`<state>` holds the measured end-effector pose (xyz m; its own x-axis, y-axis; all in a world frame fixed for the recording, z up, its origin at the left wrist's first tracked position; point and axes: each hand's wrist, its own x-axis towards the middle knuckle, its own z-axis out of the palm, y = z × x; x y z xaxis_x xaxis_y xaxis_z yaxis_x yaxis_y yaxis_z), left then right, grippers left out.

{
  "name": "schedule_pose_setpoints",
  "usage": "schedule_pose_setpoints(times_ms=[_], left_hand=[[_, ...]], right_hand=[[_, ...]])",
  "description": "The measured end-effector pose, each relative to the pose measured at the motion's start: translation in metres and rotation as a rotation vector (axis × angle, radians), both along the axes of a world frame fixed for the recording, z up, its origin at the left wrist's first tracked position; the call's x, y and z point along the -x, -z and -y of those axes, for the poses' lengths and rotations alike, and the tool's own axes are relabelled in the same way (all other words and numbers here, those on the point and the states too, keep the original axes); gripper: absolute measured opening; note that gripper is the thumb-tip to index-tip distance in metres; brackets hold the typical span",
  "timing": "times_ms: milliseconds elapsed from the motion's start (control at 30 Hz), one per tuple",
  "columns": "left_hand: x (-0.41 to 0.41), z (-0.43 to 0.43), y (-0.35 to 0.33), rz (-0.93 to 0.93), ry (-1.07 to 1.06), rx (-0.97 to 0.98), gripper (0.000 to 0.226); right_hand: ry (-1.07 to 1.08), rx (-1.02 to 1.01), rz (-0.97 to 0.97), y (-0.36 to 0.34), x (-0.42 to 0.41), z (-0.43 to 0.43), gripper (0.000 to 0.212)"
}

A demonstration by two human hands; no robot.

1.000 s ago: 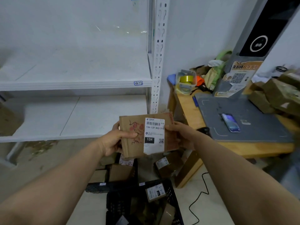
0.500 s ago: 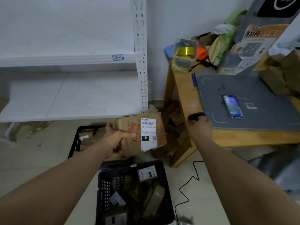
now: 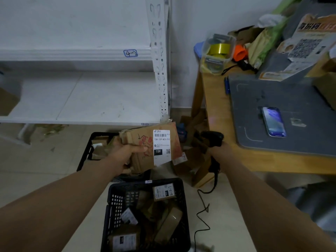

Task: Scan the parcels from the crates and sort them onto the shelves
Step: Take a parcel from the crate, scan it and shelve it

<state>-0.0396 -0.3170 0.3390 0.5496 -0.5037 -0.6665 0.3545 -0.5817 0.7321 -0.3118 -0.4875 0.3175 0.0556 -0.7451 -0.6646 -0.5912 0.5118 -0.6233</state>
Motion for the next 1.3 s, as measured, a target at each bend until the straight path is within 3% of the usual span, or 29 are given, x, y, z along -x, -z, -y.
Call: schedule_pose_setpoints(times_ms=[33,133,200,400,633,900,1167,1300], left_hand=[[-0.001,0.0,-0.001,-0.003,-0.035,0.001,0.079],[-0.007,-0.002,0.002,0.077,-0.097,-0.002,0.134],[-0.022,-0.005,0.022,0.138,-0.122,-0.021,0.154],[-0.014,-0.014,-0.009,0.269,-0.165,-0.059,0.143],[-0.015,-0.023,-0.014,0.305,-0.169,-0.066,0.121],[-0.016,-0.027,-0.014,0.323,-0.151,-0.072,0.119],[-0.015,-0.026,-0.008,0.333,-0.138,-0.09,0.128],[-0.013,-0.021,-0.002,0.294,-0.097,-0.129,0.148]], right_hand=[[-0.001,-0.058,0.102,-0.007,-0.004,-0.009,0.029],[-0.097,-0.154,0.403,-0.032,-0.013,-0.036,0.032],[-0.159,-0.182,0.509,-0.045,-0.019,-0.049,0.028],[-0.215,-0.203,0.619,-0.061,-0.026,-0.063,0.009],[-0.21,-0.15,0.634,-0.068,-0.026,-0.064,0.027],[-0.264,-0.12,0.584,-0.068,-0.028,-0.065,0.017],[-0.256,-0.158,0.584,-0.058,-0.031,-0.058,0.021],[-0.226,-0.071,0.5,-0.048,-0.028,-0.045,0.025]])
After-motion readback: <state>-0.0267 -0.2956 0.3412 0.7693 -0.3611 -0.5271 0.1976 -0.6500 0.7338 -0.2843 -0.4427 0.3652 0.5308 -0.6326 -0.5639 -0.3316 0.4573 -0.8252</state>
